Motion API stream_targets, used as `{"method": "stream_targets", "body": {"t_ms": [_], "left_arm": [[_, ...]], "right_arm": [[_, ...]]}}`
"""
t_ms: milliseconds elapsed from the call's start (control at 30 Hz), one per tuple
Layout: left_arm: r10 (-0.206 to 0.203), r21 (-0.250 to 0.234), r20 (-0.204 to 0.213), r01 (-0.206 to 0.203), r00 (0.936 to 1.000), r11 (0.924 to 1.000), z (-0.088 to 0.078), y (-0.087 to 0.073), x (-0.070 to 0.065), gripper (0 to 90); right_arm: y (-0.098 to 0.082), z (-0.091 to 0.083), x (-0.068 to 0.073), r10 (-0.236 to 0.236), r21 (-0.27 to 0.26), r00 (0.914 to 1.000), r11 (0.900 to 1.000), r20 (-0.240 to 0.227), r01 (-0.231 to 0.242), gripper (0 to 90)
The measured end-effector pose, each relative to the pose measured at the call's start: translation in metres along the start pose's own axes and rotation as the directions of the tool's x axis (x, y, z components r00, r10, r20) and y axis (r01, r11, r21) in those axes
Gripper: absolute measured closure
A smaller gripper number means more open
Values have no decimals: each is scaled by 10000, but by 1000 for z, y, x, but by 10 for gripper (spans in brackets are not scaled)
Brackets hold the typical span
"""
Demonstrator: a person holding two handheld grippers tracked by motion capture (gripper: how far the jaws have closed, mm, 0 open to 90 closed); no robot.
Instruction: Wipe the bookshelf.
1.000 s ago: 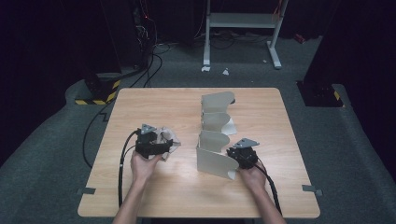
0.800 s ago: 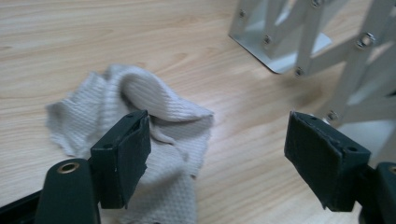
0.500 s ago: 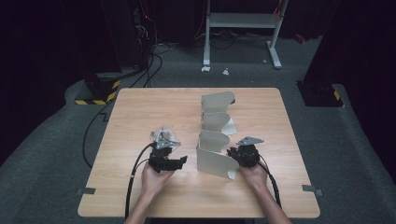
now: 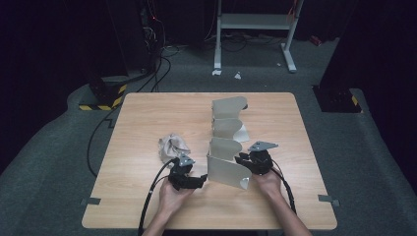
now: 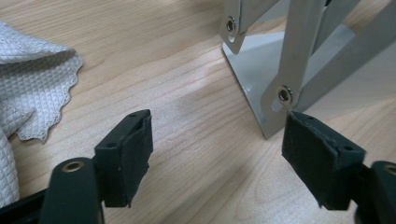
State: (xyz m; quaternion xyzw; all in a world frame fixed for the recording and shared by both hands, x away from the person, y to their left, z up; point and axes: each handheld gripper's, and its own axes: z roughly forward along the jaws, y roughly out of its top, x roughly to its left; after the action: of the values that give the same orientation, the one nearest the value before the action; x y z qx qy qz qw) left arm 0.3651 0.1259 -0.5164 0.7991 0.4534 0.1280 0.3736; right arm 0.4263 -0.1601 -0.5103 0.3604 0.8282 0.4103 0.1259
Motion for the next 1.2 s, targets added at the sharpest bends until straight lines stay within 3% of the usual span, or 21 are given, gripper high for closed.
{"method": "stream_targets", "body": {"t_ms": [300,533,700,867,1000,1067,1200], "left_arm": [[-7,18,155,7,9999,10000,0,-4,-2,255],[-131,-11,239,131,9996,9999,4,-6,-3,235],[-120,71,267,118,9996,9999,5,-6,-2,220],[-177,119,290,174,9994,9998,5,-6,-1,213],[-178,125,195,176,9997,9998,5,-6,2,219],[-109,178,-162,112,9998,9998,6,-6,3,245],[-369,30,-195,369,9991,9993,6,-5,10,257]], "right_arm": [[9,2,2,-79,-20,9999,10000,-116,79,721],[6,-1,6,-425,159,9980,9989,-457,433,705],[13,1,10,-486,-146,9967,9988,-654,478,723],[22,8,17,-841,17,9946,9964,-617,843,768],[23,11,14,-585,-41,9953,9983,-777,584,781],[24,12,14,-667,-25,9955,9978,-670,667,784],[26,13,15,-674,66,9956,9977,-645,680,785]]}}
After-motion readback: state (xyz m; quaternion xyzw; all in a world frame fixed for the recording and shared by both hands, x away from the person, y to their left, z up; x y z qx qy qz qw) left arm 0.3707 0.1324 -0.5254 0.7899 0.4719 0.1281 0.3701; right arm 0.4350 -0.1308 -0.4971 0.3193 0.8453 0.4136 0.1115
